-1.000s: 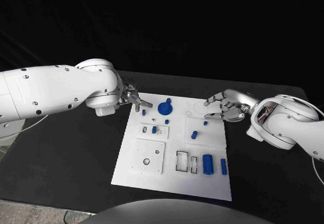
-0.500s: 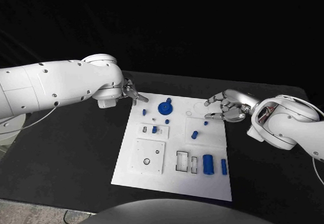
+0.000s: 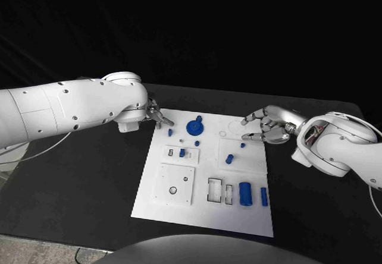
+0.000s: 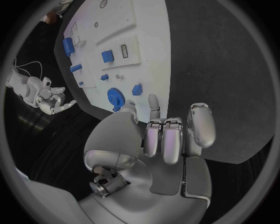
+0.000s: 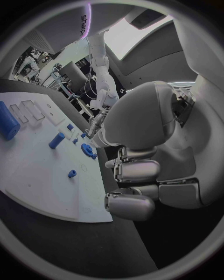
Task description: Assemble the parts on the task board
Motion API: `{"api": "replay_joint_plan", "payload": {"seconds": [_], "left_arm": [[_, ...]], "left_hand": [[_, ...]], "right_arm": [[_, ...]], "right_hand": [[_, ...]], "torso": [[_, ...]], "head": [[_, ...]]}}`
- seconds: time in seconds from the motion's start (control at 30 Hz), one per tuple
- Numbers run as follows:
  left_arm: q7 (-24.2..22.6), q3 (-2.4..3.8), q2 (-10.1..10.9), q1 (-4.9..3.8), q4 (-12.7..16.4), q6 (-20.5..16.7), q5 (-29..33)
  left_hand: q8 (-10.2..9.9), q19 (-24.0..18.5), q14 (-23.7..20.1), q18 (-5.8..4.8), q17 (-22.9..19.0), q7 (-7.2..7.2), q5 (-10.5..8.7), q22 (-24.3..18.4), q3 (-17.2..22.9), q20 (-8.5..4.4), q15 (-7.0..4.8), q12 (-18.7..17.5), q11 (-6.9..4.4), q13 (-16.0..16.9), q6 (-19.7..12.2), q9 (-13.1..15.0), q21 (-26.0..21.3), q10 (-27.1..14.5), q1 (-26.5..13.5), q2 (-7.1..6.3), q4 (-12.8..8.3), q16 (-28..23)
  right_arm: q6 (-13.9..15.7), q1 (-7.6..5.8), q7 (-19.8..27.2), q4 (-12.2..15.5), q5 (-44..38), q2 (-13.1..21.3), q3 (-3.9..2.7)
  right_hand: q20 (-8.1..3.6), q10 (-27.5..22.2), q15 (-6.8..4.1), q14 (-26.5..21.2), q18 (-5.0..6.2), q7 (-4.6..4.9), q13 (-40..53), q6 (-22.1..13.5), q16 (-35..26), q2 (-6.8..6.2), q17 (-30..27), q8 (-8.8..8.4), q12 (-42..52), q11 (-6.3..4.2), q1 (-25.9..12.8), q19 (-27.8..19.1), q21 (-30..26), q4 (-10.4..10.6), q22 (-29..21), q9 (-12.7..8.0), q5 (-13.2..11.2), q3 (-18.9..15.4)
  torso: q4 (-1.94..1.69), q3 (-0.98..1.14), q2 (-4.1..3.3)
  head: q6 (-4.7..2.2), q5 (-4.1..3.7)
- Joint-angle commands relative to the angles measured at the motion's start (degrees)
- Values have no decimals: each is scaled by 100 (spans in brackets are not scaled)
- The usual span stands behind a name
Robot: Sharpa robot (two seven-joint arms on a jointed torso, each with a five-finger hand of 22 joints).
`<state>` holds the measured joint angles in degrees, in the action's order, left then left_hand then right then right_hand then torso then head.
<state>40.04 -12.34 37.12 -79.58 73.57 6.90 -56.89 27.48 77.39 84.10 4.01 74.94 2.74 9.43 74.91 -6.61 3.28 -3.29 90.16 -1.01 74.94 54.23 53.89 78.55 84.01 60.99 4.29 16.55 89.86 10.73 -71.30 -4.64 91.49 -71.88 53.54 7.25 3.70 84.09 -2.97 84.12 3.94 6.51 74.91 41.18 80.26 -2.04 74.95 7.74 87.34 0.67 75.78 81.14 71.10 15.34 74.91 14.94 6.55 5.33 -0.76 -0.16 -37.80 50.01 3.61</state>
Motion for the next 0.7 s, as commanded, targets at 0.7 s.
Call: {"api": "replay_joint_plan", "payload": {"seconds": [0.7], "left_arm": [[-196,3,-102,73,-67,19,52]], "left_hand": [[-55,-58,590,24,1506,13,56,173,-40,12,30,-16,42,1506,-47,-10,-60,599,94,32,-5,14]], "right_arm": [[-44,7,12,-6,3,-2,0]], "right_hand": [[-7,287,38,272,70,-2,1319,52,-41,54,729,28,-32,43,0,-40,-45,-10,472,-13,39,-17]], "torso": [[-3,2,1]], "head": [[-1,2]]}}
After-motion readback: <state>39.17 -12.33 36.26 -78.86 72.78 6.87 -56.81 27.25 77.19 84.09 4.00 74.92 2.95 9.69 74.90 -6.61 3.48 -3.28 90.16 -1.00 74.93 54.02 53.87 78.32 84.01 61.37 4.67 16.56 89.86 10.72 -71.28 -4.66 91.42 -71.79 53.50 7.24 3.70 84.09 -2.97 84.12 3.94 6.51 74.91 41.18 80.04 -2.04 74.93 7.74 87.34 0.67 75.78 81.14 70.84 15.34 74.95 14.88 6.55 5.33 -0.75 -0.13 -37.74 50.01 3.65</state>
